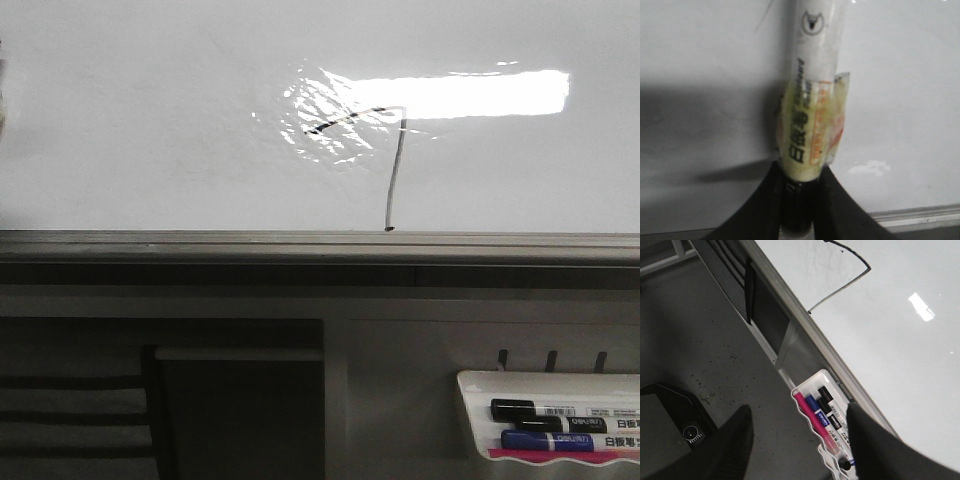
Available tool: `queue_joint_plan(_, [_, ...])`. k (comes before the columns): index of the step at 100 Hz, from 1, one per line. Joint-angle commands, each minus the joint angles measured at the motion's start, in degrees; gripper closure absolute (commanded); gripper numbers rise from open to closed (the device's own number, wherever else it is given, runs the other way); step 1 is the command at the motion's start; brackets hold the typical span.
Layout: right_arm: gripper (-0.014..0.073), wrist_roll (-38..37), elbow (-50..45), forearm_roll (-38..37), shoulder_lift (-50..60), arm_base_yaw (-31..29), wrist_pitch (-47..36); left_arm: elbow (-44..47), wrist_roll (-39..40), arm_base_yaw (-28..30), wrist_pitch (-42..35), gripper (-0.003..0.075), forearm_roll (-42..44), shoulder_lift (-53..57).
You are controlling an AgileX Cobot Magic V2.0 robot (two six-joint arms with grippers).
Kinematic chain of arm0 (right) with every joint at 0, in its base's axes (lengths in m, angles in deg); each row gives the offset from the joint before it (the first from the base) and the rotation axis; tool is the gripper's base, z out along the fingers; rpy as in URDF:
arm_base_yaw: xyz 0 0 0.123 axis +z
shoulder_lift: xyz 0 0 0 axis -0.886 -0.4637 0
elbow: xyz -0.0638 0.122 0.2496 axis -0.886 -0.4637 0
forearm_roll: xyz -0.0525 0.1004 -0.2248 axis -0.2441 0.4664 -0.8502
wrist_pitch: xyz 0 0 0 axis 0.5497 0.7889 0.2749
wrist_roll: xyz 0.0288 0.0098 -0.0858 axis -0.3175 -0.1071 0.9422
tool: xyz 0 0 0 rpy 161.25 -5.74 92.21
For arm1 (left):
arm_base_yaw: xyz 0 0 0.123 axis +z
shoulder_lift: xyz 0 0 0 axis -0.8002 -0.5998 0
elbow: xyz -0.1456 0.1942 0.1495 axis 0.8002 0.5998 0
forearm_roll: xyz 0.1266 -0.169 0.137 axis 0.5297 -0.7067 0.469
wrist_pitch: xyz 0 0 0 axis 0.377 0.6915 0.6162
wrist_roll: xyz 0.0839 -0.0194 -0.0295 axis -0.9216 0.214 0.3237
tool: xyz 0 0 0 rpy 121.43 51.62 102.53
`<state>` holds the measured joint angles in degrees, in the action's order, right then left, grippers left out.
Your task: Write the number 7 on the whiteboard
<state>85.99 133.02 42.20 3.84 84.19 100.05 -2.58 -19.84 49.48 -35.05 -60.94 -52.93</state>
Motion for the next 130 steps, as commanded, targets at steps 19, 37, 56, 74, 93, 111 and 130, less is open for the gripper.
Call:
queue_joint_plan(19, [0.022,0.2,1.3,0.11,0.35,-0.36,-3.36,-1.45,0.4,0.04,-5.03,0.0741,-1.1,1.28])
queue_joint_plan(37, [0.022,0.2,1.3,0.11,0.35,-0.36,-3.36,-1.45,0.17,0.04,-5.82,0.074,-1.1,1.28])
queue_joint_plan(56, [0.022,0.2,1.3,0.11,0.35,-0.36,-3.45,-1.45,0.09,0.04,-5.82,0.0688,-1.0,1.28])
queue_joint_plan(74, [0.022,0.2,1.3,0.11,0.35,-0.36,-3.45,-1.45,0.09,0.04,-5.72,0.0492,-0.88,1.28])
queue_joint_plan(93, [0.022,0.2,1.3,-0.06,0.35,-0.36,-3.45,-1.45,0.09,0.04,-5.08,0.0268,-0.88,1.28])
queue_joint_plan(111, [0.022,-2.95,1.3,-5.18,0.7,-0.36,-3.49,-5.09,0.09,0.04,4.25,0.0251,0.66,3.1])
queue_joint_plan(130, [0.022,-17.84,1.3,-14.62,1.77,-0.36,-2.98,-10.93,0.09,0.04,16.58,0.0252,2.61,10.08])
